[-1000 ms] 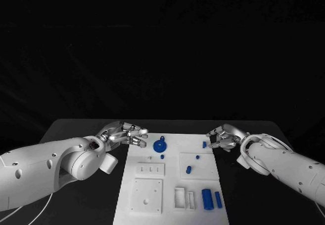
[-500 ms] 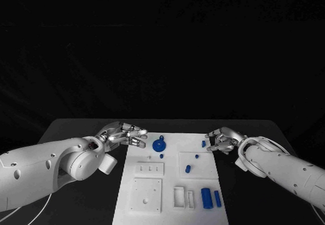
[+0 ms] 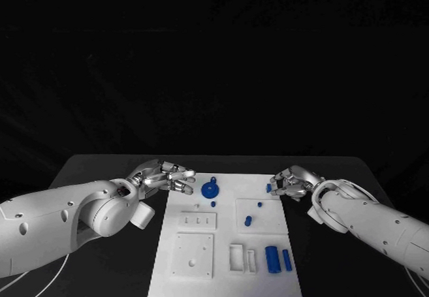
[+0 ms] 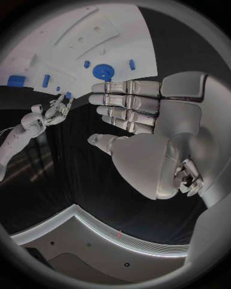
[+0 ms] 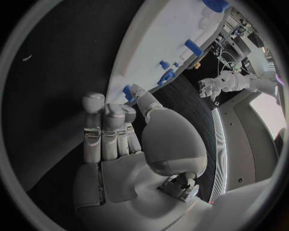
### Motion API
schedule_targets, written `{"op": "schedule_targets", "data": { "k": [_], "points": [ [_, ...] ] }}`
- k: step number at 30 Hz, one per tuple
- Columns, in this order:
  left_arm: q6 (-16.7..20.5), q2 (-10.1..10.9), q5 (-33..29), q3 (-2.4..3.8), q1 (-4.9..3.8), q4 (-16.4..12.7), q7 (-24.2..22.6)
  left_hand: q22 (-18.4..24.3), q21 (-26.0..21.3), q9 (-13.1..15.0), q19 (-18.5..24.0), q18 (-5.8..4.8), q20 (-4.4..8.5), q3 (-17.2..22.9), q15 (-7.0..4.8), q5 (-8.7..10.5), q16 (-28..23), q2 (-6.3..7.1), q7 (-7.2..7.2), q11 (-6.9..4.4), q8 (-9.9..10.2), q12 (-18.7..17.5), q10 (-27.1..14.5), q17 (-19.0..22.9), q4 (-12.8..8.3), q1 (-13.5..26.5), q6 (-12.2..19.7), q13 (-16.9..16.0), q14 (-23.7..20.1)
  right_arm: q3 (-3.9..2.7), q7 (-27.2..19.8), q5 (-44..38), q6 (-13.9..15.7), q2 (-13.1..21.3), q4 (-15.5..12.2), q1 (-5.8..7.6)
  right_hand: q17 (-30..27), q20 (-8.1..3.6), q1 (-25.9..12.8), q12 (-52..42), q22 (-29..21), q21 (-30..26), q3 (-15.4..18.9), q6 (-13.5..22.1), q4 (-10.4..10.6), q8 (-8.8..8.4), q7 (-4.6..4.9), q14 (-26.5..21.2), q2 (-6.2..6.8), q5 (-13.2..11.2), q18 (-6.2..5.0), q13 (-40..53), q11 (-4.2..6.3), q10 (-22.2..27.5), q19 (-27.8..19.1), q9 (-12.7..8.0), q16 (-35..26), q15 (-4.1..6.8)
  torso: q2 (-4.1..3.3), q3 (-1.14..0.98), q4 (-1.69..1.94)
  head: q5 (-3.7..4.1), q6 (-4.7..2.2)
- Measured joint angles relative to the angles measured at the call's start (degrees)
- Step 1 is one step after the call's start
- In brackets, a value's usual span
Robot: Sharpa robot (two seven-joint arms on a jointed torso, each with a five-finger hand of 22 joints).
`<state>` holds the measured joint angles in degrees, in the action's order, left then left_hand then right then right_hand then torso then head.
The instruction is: Assemble the parts on the task board
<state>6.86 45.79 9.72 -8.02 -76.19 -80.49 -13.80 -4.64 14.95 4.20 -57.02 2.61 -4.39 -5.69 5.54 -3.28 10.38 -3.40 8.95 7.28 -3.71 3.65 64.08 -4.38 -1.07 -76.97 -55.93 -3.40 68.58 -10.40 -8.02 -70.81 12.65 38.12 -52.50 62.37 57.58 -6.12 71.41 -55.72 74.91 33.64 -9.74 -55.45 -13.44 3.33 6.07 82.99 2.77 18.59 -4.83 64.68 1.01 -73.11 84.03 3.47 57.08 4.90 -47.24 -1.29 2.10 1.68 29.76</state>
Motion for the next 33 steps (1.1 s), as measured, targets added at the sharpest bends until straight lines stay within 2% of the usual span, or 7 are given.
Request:
{"op": "schedule_targets", "data": {
  "k": [8,13,26,30,33],
  "points": [
    [-0.1,0.0,0.0,-0.01,0.07,0.1,0.0,0.0,0.0,0.0,0.0,0.00,0.00,0.0,0.00,0.00,0.0,0.00,0.00,0.00,0.0,0.0,0.0,0.0,0.0,0.0,0.0,0.0,0.0,0.00,0.3,0.1,0.2,-0.9,0.8,-0.37,0.1,0.00,0.0,0.0,0.0,0.1,-0.2,-1.6,-0.2,0.00,0.00,0.0,0.00,-0.4,0.00,0.1,-0.19,-0.2,0.0,0.1,0.2,0.00,0.04,-0.04,0.12,0.11,0.03],
    [-0.1,0.0,0.0,-0.01,0.09,0.1,0.1,0.0,0.0,0.0,0.0,0.00,0.00,0.0,0.00,0.00,0.0,0.00,0.00,0.00,0.0,0.0,0.0,0.0,0.0,0.0,0.0,0.0,0.0,-0.02,0.4,0.1,0.4,-1.5,1.3,-0.80,0.1,0.00,-0.2,0.0,0.0,0.1,-0.2,-1.6,-0.2,-0.01,-0.01,0.0,-0.23,-0.4,0.00,0.1,-0.20,-0.2,0.0,0.0,0.2,0.00,0.03,-0.08,0.17,-0.13,0.04],
    [-0.2,0.0,0.1,0.00,0.10,0.1,0.3,0.0,0.0,0.0,0.0,0.00,0.00,0.0,0.00,0.00,0.0,0.00,0.01,0.00,0.0,0.0,0.0,0.0,0.0,0.0,0.0,0.0,0.0,-0.15,0.3,0.3,1.2,-2.2,1.9,-1.05,0.1,0.00,-0.4,0.0,0.0,0.1,-0.3,-1.8,-0.3,-0.02,-0.11,0.0,-0.36,-0.6,0.00,0.1,-0.20,-0.2,0.0,0.0,0.2,0.00,0.05,-0.10,-0.02,-0.36,0.34],
    [-0.3,0.0,0.1,-0.01,0.10,0.1,0.3,0.0,0.0,0.0,0.0,0.00,0.00,0.0,0.00,0.00,0.0,0.00,0.01,0.00,0.0,0.0,0.0,0.0,0.0,0.0,0.0,0.0,0.0,-0.15,0.3,0.3,1.4,-2.2,1.9,-1.14,0.2,0.00,-1.0,-0.2,0.0,0.1,-1.2,-3.4,-0.2,-0.02,-0.10,0.0,-0.98,-1.4,0.00,0.1,-0.30,-0.3,0.0,0.1,0.2,0.00,0.10,-0.10,-0.03,-0.36,0.38],
    [-0.3,0.0,0.1,-0.01,0.10,0.1,0.3,0.0,0.0,0.0,0.0,0.00,0.00,0.0,0.00,0.00,0.0,0.00,0.01,0.00,0.0,0.0,0.0,0.0,0.0,0.0,0.0,0.0,0.0,-0.14,0.3,0.4,1.5,-2.3,1.9,-1.19,0.3,0.00,-1.4,-0.6,0.0,0.1,-3.0,-6.0,-0.1,-0.02,-0.86,0.0,-1.41,-3.1,0.01,0.3,-0.49,-0.5,0.0,0.3,0.2,0.00,0.12,-0.13,-0.02,-0.35,0.41]
  ]
}}
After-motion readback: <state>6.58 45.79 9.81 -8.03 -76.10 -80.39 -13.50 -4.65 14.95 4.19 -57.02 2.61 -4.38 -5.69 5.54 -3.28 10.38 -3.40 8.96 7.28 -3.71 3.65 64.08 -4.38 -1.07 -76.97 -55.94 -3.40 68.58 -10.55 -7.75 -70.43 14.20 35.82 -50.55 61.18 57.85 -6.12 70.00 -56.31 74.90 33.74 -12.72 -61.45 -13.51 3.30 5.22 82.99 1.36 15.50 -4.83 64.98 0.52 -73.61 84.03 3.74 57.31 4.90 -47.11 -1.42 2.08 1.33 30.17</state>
